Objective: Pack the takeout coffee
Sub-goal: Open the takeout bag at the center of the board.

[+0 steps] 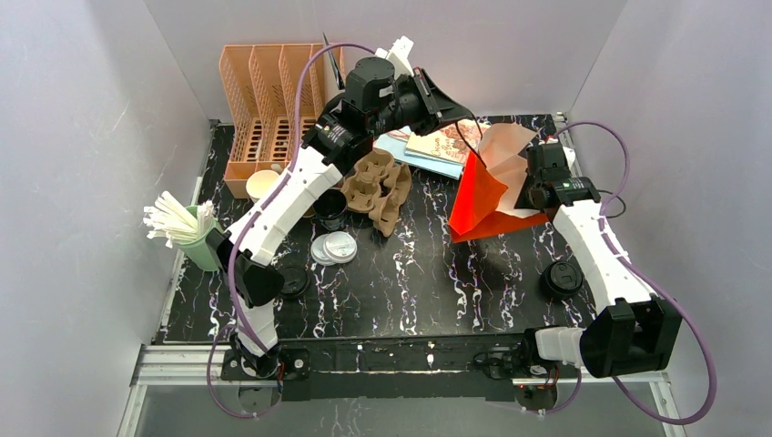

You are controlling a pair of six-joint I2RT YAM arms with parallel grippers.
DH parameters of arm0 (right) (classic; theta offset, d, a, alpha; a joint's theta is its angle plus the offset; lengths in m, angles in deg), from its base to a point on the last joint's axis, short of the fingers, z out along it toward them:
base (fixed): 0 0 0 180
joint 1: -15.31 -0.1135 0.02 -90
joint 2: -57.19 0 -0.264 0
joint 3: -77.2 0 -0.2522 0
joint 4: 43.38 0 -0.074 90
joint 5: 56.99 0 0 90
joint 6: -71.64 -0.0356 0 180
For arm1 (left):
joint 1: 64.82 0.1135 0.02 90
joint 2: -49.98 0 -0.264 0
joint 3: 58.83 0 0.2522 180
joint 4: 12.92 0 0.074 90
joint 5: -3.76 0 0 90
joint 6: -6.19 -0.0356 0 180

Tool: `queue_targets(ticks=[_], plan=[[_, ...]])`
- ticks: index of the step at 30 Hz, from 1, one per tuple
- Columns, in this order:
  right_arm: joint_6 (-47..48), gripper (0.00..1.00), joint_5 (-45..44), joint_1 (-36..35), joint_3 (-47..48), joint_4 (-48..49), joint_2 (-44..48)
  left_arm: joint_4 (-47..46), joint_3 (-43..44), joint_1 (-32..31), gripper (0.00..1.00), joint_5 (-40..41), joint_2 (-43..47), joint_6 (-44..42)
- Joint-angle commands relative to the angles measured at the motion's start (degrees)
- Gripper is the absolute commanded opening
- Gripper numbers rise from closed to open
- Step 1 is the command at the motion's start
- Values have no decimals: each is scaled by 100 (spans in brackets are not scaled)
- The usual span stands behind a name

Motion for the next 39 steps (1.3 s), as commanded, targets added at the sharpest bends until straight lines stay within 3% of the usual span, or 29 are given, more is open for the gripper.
queue_targets(ticks=[1,14,22,29,39], plan=[[24,1,-1003,1,102,-440,-6,-248,283,147,2,-33,114,-94],[-212,1,-2310,-78,35,-559,-265,-39,745,403,1,-168,-9,-205],[-514,1,-2924,-76,213,-1118,-745,-20,760,427,1,-185,14,-269],[-522,1,-2807,-78,365,-1158,-762,21,711,424,1,-227,50,-300],[-524,1,-3584,-287,634,-1349,-921,34,668,421,0,-274,50,-308]])
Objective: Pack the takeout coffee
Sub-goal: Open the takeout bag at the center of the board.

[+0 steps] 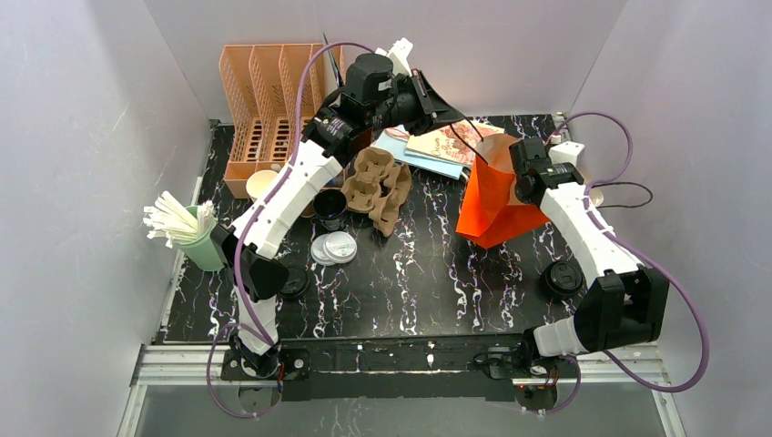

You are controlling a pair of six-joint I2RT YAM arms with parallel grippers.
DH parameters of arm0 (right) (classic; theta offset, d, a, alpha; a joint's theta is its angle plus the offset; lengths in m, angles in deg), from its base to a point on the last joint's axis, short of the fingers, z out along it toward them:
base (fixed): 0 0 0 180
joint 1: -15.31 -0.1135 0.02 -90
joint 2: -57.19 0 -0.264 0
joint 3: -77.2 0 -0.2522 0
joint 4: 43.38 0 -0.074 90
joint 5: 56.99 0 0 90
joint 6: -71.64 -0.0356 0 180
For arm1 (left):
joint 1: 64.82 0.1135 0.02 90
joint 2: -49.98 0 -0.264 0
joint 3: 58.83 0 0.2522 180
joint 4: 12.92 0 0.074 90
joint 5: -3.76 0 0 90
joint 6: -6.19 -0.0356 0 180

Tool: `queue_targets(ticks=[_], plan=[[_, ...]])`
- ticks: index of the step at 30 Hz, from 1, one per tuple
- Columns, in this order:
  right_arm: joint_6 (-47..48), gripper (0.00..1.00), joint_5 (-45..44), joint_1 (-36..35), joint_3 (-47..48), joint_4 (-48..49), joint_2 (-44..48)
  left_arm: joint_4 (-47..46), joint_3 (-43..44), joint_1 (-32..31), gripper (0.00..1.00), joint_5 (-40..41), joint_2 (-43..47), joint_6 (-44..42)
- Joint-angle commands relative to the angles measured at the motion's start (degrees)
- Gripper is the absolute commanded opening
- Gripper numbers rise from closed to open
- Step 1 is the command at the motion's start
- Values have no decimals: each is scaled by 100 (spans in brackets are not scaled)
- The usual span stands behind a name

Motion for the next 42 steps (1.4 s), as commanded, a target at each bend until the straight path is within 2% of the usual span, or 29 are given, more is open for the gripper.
queue_targets(ticks=[1,3,5,6,9,12,17,24,29,37,42], plan=[[-54,1,-838,-69,282,-705,-204,-550,304,191,0,25,315,3],[61,1,-475,-101,437,-743,-277,-561,215,195,0,3,335,2],[775,1,967,-101,525,-283,-186,-597,-14,166,0,-24,376,25],[1140,1,1996,-102,481,53,-20,-632,-150,149,0,-48,403,37],[1309,1,4022,-102,-58,1105,709,-777,-644,-1,0,-73,529,78],[1122,1,4793,-102,-499,1578,986,-1096,-1281,-154,0,-76,714,272],[1272,1,5672,-100,-576,1752,691,-2101,-2321,-231,1,-93,1040,936],[1401,1,6276,-102,-855,2303,653,-2097,-2533,-222,1,-109,1148,964],[1668,1,6510,-163,-1137,2716,756,-2590,-2855,-96,1,-142,1271,1331],[1958,1,7207,-431,-1358,3086,1017,-2990,-2614,-37,1,-412,1048,1595],[2044,1,6924,-744,-1327,3119,1064,-3138,-2230,-57,0,-674,740,1780]])
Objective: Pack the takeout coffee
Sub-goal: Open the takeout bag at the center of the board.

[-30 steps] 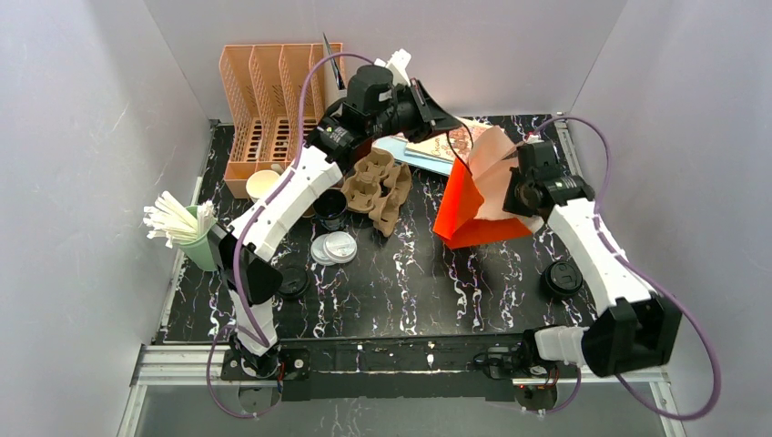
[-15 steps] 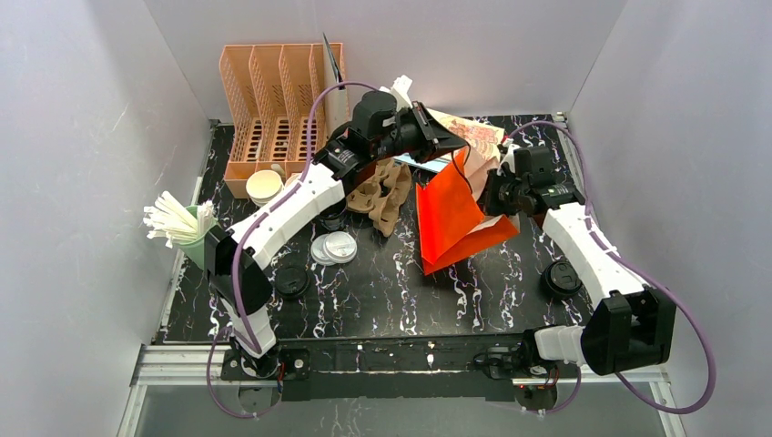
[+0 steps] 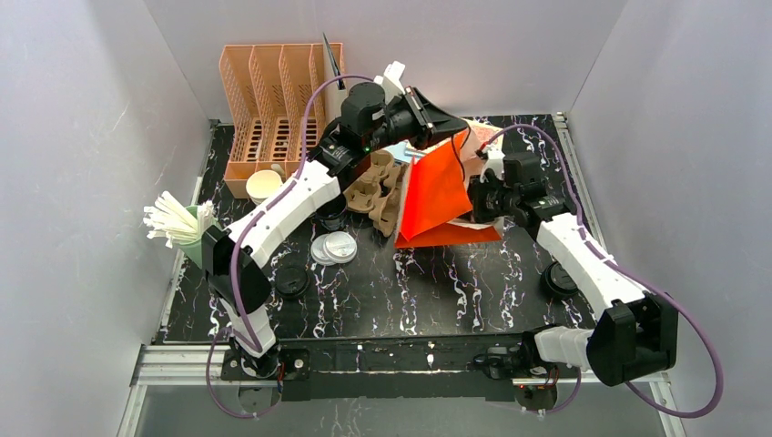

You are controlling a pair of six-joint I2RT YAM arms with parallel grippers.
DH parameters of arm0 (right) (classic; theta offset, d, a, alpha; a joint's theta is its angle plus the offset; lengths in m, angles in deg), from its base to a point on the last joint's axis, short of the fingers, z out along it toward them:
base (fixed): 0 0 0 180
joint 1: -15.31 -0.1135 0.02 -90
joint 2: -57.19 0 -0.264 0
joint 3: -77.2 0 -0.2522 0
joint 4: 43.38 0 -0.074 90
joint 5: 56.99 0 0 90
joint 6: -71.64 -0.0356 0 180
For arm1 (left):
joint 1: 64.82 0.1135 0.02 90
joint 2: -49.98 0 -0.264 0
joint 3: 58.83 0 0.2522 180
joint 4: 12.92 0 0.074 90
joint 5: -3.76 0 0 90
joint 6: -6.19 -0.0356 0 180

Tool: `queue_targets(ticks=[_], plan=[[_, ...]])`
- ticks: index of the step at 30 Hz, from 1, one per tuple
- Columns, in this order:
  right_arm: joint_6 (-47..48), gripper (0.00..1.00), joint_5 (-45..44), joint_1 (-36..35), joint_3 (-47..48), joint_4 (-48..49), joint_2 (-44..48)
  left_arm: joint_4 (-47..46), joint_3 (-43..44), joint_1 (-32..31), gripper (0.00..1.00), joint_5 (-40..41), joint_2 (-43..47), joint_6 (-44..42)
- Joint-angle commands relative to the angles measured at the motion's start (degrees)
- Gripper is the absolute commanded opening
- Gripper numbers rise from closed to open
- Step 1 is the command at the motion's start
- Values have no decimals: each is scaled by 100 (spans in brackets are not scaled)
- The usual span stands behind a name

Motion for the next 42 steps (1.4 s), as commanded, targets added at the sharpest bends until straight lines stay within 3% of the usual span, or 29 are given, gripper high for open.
queue_targets(ticks=[1,15,22,31,42], plan=[[206,1,-52,-256,37,320,186,-399,493,-16,0,-368,-146,226],[224,1,293,-395,80,730,288,-582,1365,-83,0,-593,-641,547],[-908,1,634,-378,79,1587,148,-860,1688,-123,0,-819,-864,841],[-1753,1,-1181,-290,396,1577,320,-1001,1415,-128,0,-627,-550,978],[-2621,1,-1294,-157,601,2144,2,-1417,1510,-134,1,-506,-506,1580]])
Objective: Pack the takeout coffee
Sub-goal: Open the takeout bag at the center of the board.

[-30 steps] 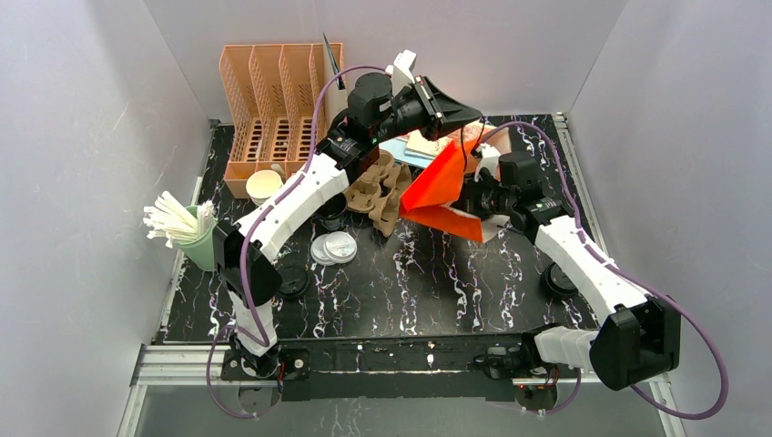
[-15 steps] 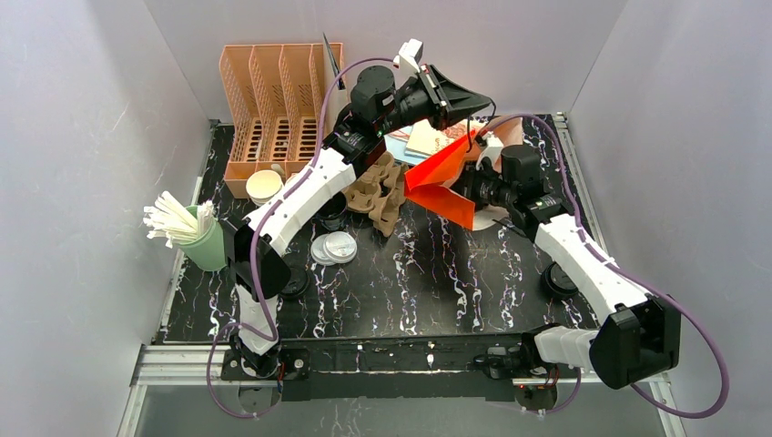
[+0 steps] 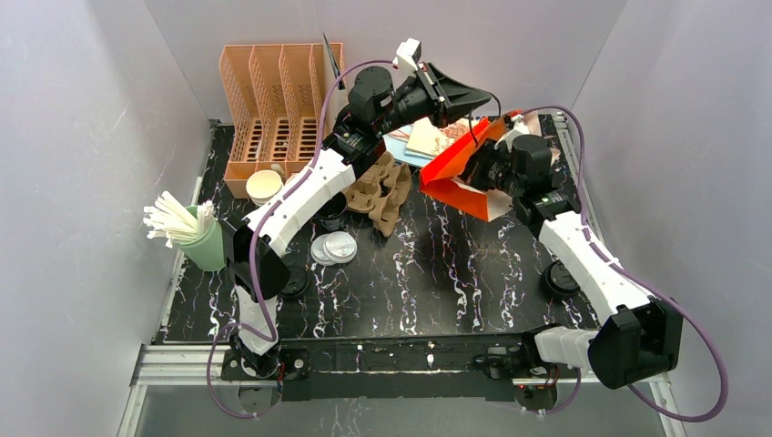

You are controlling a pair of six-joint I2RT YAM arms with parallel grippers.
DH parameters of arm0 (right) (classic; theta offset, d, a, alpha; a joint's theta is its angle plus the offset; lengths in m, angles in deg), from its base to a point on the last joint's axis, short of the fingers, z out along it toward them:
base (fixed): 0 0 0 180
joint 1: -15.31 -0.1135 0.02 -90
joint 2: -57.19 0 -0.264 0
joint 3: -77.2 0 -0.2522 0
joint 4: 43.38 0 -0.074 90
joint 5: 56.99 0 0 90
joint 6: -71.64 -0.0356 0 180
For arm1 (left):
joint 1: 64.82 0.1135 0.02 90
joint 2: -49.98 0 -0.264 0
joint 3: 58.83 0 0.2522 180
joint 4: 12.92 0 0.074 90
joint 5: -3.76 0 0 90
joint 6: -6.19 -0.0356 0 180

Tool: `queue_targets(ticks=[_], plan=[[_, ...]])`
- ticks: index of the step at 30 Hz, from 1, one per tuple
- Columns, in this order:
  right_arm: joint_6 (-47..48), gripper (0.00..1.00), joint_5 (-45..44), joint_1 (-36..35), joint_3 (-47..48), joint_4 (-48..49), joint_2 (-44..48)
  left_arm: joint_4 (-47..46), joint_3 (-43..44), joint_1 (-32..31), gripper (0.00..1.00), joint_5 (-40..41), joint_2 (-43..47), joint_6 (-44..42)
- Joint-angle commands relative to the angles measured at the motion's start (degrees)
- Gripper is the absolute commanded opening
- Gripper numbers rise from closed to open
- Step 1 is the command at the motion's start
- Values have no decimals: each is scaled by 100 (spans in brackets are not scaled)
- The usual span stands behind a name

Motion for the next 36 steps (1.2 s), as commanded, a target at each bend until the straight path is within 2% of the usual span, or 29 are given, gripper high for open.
queue_targets(ticks=[1,4,8,17,23,30,36], plan=[[-371,1,-356,5,300,366,-180,-484,204,-26,1,36,367,370],[-365,1,-721,7,282,216,-295,-701,357,-29,1,122,299,610],[-165,1,-1162,6,487,-463,-493,-680,800,-26,1,181,172,661],[21,1,-2617,6,964,-2196,-949,3,1330,-20,1,127,45,53],[297,1,-3041,4,1088,-2672,-1102,690,1731,-20,1,26,-84,-449],[439,1,-3960,6,1335,-3572,-1521,1058,1826,-16,1,100,-74,-816],[612,1,-4927,-12,1366,-3950,-1726,1439,1931,-23,1,194,-101,-1126]])
